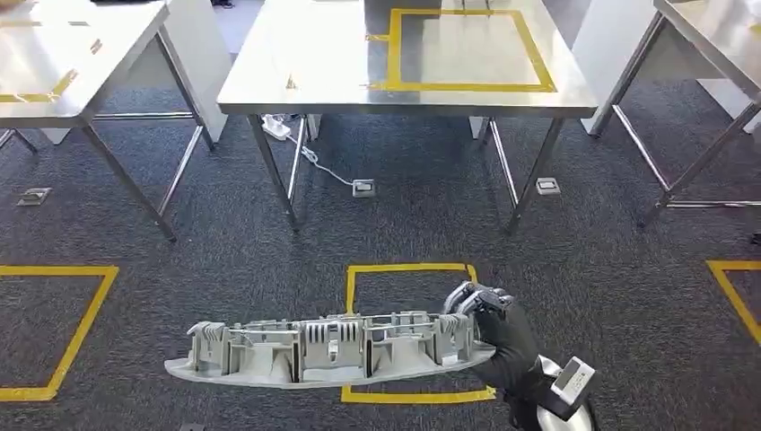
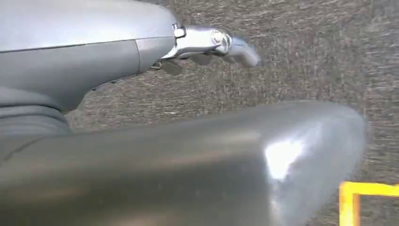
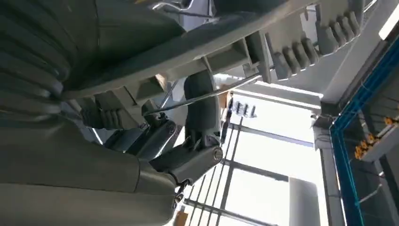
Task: Take the parts from the cabinet and place them on the table.
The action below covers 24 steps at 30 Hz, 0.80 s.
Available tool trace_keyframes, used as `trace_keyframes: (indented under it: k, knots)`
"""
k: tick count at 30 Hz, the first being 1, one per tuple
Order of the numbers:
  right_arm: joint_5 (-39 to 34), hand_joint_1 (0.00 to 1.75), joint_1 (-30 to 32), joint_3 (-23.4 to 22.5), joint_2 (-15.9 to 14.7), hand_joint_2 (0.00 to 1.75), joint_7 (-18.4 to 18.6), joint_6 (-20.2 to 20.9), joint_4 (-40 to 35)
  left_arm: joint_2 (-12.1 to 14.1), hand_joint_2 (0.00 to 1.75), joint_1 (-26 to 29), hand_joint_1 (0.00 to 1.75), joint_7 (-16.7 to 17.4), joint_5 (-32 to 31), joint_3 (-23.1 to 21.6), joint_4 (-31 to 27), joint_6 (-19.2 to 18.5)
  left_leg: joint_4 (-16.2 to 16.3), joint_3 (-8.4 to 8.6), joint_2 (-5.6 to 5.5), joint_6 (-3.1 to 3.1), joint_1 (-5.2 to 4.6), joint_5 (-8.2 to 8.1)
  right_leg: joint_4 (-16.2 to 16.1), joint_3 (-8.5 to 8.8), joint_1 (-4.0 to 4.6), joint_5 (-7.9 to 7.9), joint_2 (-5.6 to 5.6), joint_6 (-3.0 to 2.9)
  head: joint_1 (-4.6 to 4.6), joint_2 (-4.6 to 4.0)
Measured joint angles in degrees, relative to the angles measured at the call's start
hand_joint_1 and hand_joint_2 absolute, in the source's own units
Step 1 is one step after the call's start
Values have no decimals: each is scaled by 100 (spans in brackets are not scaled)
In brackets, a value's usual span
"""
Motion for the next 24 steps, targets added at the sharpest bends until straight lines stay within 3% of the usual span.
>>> trace_keyframes:
  k: [2, 3, 4, 5, 7, 8, 9, 10, 12, 13, 14, 17, 19, 20, 22, 23, 24]
  knots:
    - [33, 175, 20, 0, 0, 175, 4, -13, -20, 0, 0, 13, 0, -20, -18, 0, 2, -20, -3, -4, -10, 72, -22, -39, -39, 26, -6, -27, -3, 71, 15, 0]
    - [35, 175, 26, -2, 0, 175, 6, -24, -50, -7, 0, 8, 0, -26, -31, 0, 0, -33, -57, 51, -6, 122, 21, -33, -26, 60, -16, -67, -3, 120, 15, 0]
    - [35, 175, 21, -2, 0, 175, 2, -24, -72, -7, 0, 5, 0, -31, -50, 0, 0, -37, -74, 94, -8, 159, 22, -56, 126, 25, -21, -115, -22, 151, 32, 0]
    - [20, 175, 13, -4, 0, 175, -2, -24, -81, -4, 0, -4, 0, -31, -53, 0, 0, -37, -78, 120, 0, 192, 25, -77, 459, -155, -28, -265, -29, 174, 63, 0]
    - [-2, 175, 12, -18, 0, 175, -2, 0, -81, -4, 0, -12, 0, -11, -55, 0, 0, -37, -75, 161, 4, 213, 21, -139, 1452, -761, -49, -636, -29, 211, 85, 0]
    - [0, 175, 12, -24, 0, 175, 4, 20, -81, -4, 0, -12, 0, 4, -55, 2, 0, -37, -73, 189, 4, 212, 20, -171, 1773, -1007, -53, -677, -30, 219, 85, 0]
    - [-7, 175, 13, -42, 0, 175, 4, 31, -81, -4, 0, -8, 0, 7, -55, 11, 0, -37, -72, 228, 0, 206, 21, -203, 1813, -1109, -56, -567, -31, 221, 90, 0]
    - [-17, 175, 12, -57, 0, 175, 4, 37, -81, -4, 0, -4, 0, 7, -55, 31, 0, -37, -72, 284, -7, 196, 22, -243, 1600, -1080, -59, -314, -33, 215, 98, 0]
    - [-22, 175, 35, -92, 4, 175, 2, 64, -118, -17, 0, -3, 0, -2, -48, 68, 0, -37, -73, 440, -21, 167, 22, -339, 613, -711, -59, 384, -38, 171, 114, 0]
    - [-22, 175, 61, -101, 4, 175, 4, 83, -151, -26, 0, 10, 0, -26, -46, 85, 2, -37, -79, 441, -22, 144, 22, -387, 160, -563, -51, 576, -50, 139, 127, 0]
    - [-39, 175, 88, -116, 11, 175, 2, 128, -183, -31, 0, 0, 0, -46, -46, 92, 2, -37, -51, 477, -38, 94, -18, -430, 64, -467, -8, 450, -49, 126, 129, 0]
    - [-133, 175, 163, -177, 22, 175, 2, 387, -289, -35, 0, 5, 0, -52, -55, 105, 4, -35, -119, 521, -22, -2, 1, -456, 63, -486, -1, 386, -22, 33, 114, 0]
    - [-179, 175, 154, -260, 44, 175, 0, 572, -323, -39, 0, -13, 0, -46, -74, 116, -7, -37, -18, 559, 9, -75, 11, -527, -25, -362, -46, 380, 11, -52, 103, 0]
    - [-203, 175, 135, -291, 46, 175, 0, 641, -324, -44, 0, -25, 0, -39, -85, 120, -4, -37, 296, 412, 8, -88, 12, -679, -32, -324, -48, 352, 14, -94, 67, 0]
    - [-205, 175, 137, -341, 66, 175, -11, 680, -324, -39, 0, -25, 0, -31, -109, 136, -4, -37, 1194, -97, 7, -118, 17, -1045, -32, -274, -43, 298, 48, -127, 48, 0]
    - [-175, 175, 145, -369, 76, 175, -2, 680, -321, -39, 0, -12, 0, -22, -114, 138, -4, -37, 1587, -360, 7, -132, 17, -1133, -30, -249, -43, 270, 85, -125, 46, 0]
    - [-148, 175, 159, -385, 77, 175, 4, 669, -317, -42, 0, -3, 0, -13, -114, 138, -4, -37, 1721, -509, 7, -136, 21, -1064, -28, -215, -44, 242, 134, -118, 39, 0]
